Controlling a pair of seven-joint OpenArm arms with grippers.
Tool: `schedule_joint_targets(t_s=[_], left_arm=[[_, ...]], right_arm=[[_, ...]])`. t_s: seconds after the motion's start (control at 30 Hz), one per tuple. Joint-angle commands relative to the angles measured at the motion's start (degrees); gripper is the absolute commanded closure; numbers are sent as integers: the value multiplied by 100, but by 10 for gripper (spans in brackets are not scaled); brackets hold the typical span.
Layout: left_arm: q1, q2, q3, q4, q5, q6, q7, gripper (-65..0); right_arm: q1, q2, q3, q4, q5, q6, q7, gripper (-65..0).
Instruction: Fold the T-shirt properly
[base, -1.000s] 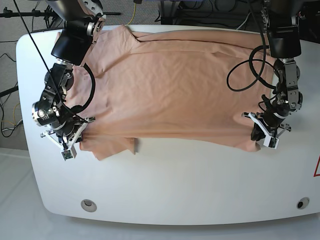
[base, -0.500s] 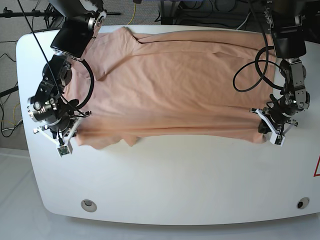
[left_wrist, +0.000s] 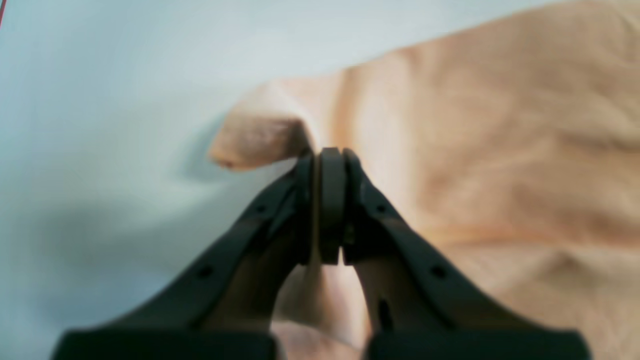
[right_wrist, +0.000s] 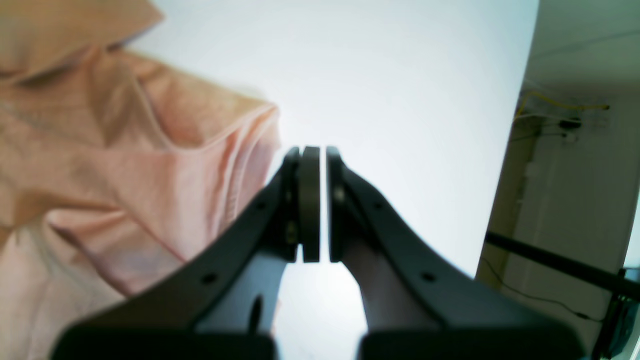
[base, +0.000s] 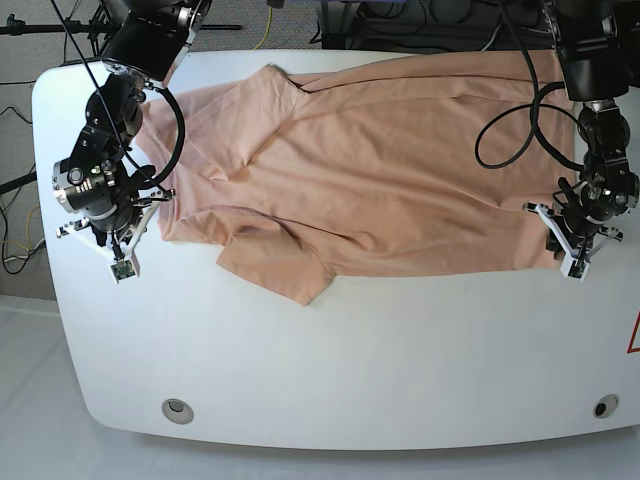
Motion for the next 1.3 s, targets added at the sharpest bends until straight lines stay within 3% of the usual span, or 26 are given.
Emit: schedule_joint_targets(t_s=[0.0, 0.27, 0.37, 0.53, 0.73, 0.83, 1.27], left_arm=[[-2, -56, -37, 306, -58, 16, -49, 0], [60, 120, -19, 333, -50, 16, -67, 0], [60, 155, -19, 333, -50, 16, -67, 0], [60, 172, -10, 333, -50, 16, -67, 0], [51, 234, -10, 333, -50, 16, -67, 0], [60, 234, -10, 341, -50, 16, -67, 0], [60, 234, -10, 333, -50, 16, -67, 0]], right_arm=[[64, 60, 15, 80, 2, 2, 44, -14], [90, -54, -205, -201, 20, 19, 88, -18], [266, -151, -302, -263, 20, 19, 105, -49], [504, -336, -645, -430, 20, 19, 105, -197], [794, -529, -996, -588, 11, 19, 114, -450], [873, -617, -1023, -614, 11, 19, 114, -515], [864, -933, -1014, -1265, 11, 19, 114, -518]])
